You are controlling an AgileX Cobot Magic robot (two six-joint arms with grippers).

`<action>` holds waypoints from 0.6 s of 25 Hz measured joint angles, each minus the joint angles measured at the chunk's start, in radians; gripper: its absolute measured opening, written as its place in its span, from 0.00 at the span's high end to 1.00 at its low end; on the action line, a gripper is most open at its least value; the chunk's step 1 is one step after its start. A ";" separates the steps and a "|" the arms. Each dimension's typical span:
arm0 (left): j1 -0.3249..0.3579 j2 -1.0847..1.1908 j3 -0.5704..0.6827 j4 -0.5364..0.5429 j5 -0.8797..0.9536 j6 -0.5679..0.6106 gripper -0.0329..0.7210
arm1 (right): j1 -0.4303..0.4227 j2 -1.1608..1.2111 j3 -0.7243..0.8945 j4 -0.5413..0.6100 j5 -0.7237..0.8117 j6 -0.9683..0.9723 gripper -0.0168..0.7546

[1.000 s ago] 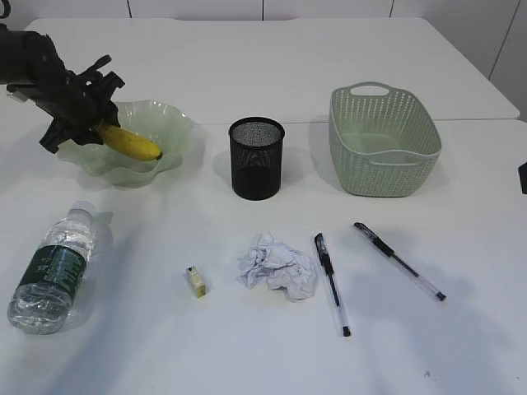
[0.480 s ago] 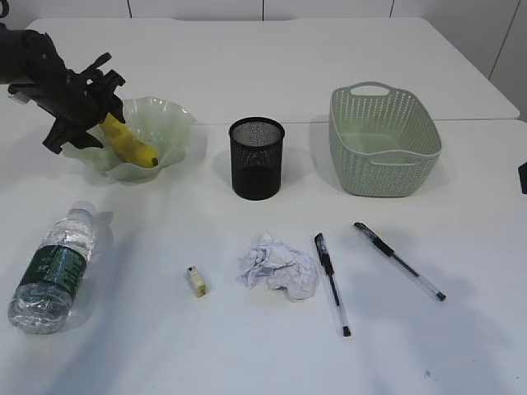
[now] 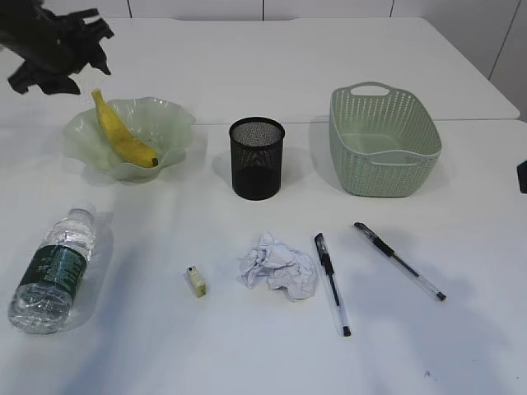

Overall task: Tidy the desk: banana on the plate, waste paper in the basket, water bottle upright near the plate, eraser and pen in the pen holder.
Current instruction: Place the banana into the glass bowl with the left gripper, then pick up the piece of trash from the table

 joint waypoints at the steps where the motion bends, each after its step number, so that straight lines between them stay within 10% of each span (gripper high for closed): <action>1: 0.000 -0.026 0.000 0.018 0.018 0.015 0.39 | 0.000 0.000 0.000 0.009 0.000 0.000 0.33; 15: -0.023 -0.196 -0.009 0.076 0.595 0.524 0.41 | 0.000 0.000 0.000 0.104 0.035 -0.023 0.33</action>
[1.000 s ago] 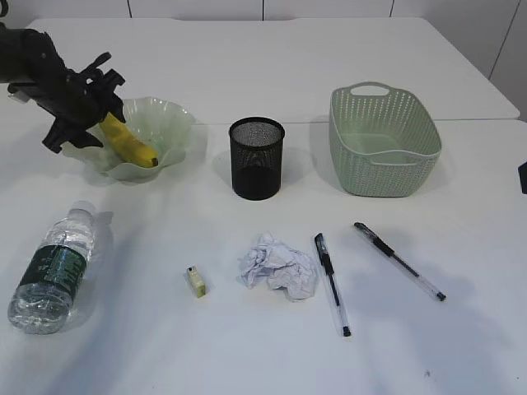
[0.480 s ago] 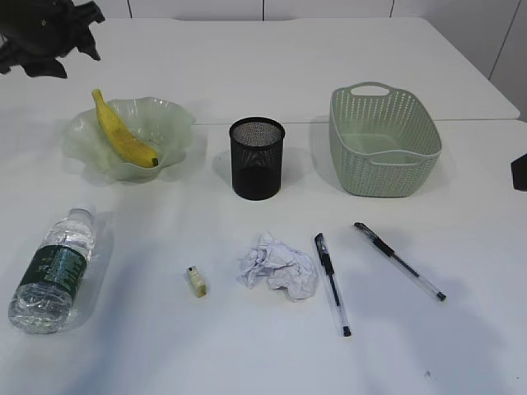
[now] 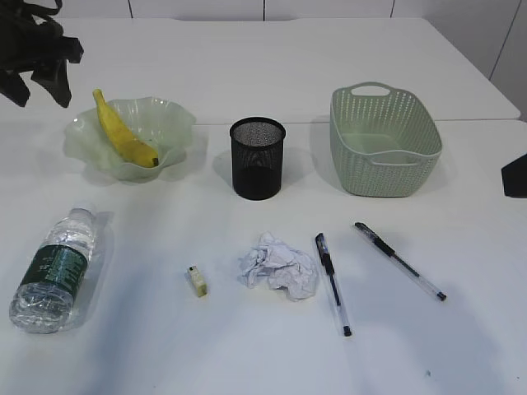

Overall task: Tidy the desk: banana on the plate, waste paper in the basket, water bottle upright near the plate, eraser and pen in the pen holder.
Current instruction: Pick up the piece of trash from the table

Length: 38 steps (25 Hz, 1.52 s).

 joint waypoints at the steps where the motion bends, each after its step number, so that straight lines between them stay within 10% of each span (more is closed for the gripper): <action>1: -0.001 -0.001 0.000 -0.010 0.034 0.028 0.41 | 0.000 0.000 0.000 0.005 0.009 0.000 0.33; 16: -0.004 -0.298 0.282 -0.019 0.118 0.121 0.43 | 0.020 0.000 -0.090 -0.041 0.076 0.033 0.33; 28: -0.004 -0.533 0.636 -0.023 0.072 0.179 0.43 | 0.318 0.146 -0.129 -0.196 0.080 0.136 0.33; 38: -0.004 -0.664 0.674 -0.097 0.072 0.181 0.43 | 0.467 0.411 -0.277 -0.320 0.062 0.166 0.33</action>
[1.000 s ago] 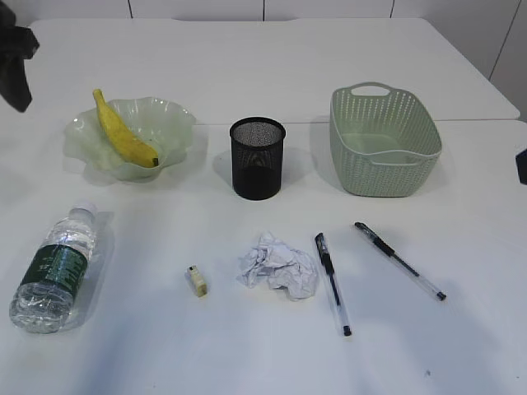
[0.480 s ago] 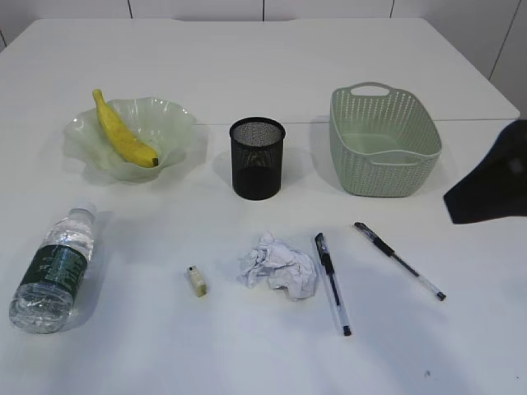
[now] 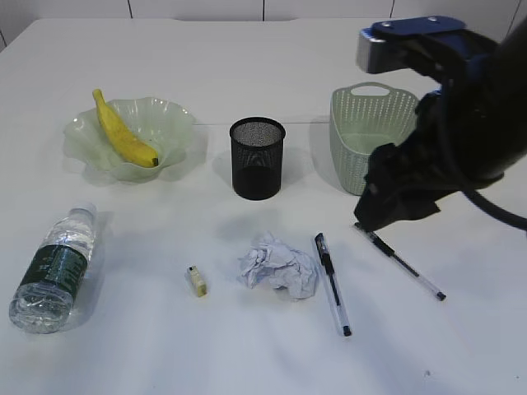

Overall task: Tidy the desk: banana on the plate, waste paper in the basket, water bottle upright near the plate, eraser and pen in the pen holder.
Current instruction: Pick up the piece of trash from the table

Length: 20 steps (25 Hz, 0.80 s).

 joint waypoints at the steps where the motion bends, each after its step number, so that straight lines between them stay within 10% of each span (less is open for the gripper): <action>1: 0.000 -0.014 0.007 0.000 0.000 0.000 0.43 | 0.012 0.032 -0.020 -0.010 0.000 0.000 0.33; 20: 0.000 -0.218 0.221 -0.007 -0.026 0.000 0.43 | 0.051 0.536 -0.294 -0.059 0.019 0.004 0.33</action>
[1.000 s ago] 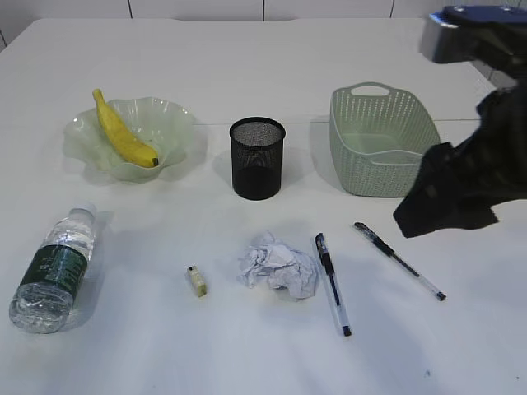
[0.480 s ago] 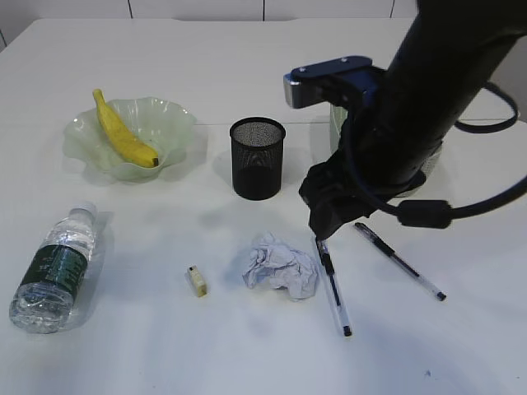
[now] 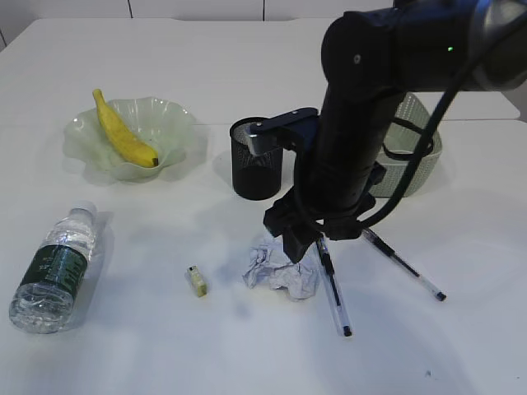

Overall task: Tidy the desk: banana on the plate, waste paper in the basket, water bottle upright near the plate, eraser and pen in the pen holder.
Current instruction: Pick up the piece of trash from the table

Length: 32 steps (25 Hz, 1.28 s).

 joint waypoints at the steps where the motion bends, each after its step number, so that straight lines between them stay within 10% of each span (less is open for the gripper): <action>1: 0.000 -0.002 0.003 0.000 0.000 0.000 0.43 | 0.009 0.014 -0.012 0.000 0.000 -0.005 0.33; 12: 0.000 -0.005 0.003 0.000 0.000 0.000 0.43 | 0.053 0.148 -0.106 -0.016 -0.044 -0.013 0.20; 32: 0.000 -0.005 0.003 0.000 -0.005 0.000 0.43 | 0.053 0.244 -0.125 -0.037 -0.063 -0.015 0.30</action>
